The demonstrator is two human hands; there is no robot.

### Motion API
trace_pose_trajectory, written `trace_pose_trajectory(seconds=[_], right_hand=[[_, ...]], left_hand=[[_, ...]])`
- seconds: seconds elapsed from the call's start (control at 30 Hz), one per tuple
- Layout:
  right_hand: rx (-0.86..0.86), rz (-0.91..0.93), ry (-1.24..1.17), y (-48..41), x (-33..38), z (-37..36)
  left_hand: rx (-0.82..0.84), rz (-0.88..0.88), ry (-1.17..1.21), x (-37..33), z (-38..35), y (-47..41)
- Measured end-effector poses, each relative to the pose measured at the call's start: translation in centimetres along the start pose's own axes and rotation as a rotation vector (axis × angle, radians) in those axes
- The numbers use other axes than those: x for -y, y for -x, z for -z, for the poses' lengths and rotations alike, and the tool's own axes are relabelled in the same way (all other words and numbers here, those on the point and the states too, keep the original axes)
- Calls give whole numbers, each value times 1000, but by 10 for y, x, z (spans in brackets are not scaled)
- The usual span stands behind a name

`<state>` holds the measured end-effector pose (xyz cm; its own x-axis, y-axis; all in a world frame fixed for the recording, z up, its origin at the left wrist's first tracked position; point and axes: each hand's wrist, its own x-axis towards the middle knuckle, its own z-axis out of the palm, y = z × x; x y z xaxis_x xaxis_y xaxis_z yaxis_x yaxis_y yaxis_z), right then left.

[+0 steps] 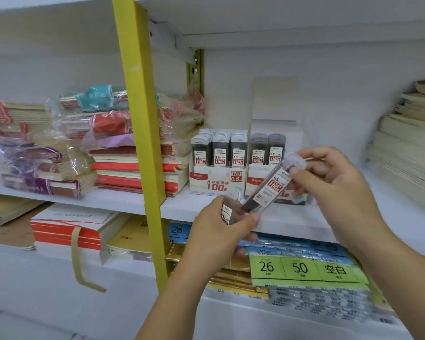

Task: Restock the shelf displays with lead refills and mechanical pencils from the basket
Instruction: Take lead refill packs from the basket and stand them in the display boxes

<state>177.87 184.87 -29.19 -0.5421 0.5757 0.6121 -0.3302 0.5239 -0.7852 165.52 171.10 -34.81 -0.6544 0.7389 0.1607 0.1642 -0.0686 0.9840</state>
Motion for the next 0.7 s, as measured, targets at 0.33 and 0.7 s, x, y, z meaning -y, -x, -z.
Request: trace_pose_trajectory(seconds=[0.33, 0.7], right_hand=[[104, 304, 632, -88, 22, -42], [230, 225, 1077, -111, -11, -57]], left_hand=[[-292, -157, -178, 5, 37, -11], [-207, -199, -172, 5, 46, -12]])
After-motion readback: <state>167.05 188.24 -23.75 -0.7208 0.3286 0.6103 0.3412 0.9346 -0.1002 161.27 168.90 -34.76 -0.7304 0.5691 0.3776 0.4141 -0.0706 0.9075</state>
